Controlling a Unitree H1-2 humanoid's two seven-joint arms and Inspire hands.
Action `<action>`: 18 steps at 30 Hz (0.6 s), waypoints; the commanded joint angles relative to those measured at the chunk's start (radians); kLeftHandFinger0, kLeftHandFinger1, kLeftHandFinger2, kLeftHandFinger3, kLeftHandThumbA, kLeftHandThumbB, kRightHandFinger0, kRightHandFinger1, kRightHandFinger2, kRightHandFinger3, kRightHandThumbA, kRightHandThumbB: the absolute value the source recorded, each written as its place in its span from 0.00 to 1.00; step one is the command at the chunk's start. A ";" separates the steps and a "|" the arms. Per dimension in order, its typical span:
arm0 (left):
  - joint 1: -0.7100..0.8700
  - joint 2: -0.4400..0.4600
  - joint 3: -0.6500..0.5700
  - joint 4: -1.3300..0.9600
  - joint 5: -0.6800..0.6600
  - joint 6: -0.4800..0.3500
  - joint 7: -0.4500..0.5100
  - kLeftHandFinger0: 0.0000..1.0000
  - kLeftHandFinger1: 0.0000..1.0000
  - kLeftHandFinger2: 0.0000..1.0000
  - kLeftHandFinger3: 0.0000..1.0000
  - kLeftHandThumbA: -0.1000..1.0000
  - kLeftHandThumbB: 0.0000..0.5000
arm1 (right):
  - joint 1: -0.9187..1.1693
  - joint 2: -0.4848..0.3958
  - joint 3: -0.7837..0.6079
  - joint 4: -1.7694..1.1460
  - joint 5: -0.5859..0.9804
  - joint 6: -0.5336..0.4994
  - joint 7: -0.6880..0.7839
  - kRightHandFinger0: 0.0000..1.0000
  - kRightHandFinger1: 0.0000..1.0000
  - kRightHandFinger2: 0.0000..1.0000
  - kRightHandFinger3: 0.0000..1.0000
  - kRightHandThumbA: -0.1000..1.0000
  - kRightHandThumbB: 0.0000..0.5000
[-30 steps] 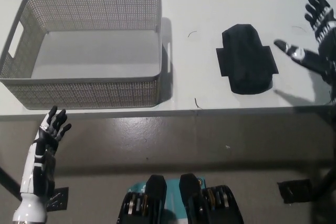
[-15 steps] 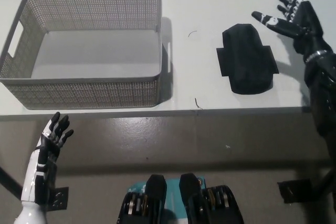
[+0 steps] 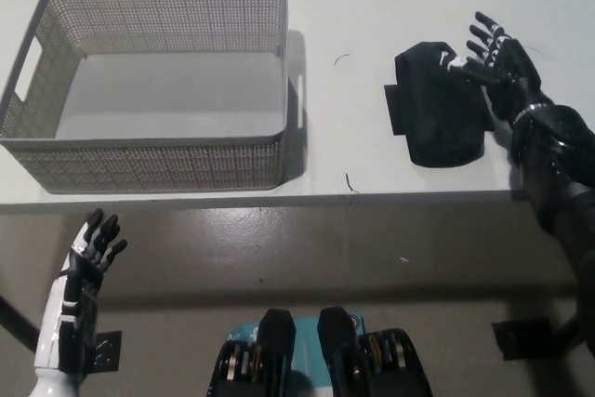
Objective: Use the right hand to push the pencil case on the right hand side to the container on the left side
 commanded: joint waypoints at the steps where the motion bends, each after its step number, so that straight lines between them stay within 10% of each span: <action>1: -0.006 0.001 0.007 -0.037 -0.001 -0.043 0.010 1.00 1.00 1.00 1.00 1.00 0.29 | -0.044 0.001 -0.033 0.007 0.043 -0.011 -0.006 1.00 1.00 1.00 1.00 1.00 0.38; 18: -0.015 0.005 0.007 -0.054 -0.013 -0.045 -0.001 1.00 1.00 1.00 1.00 1.00 0.28 | 0.016 0.045 0.004 0.014 0.000 -0.034 -0.048 1.00 1.00 1.00 1.00 1.00 0.45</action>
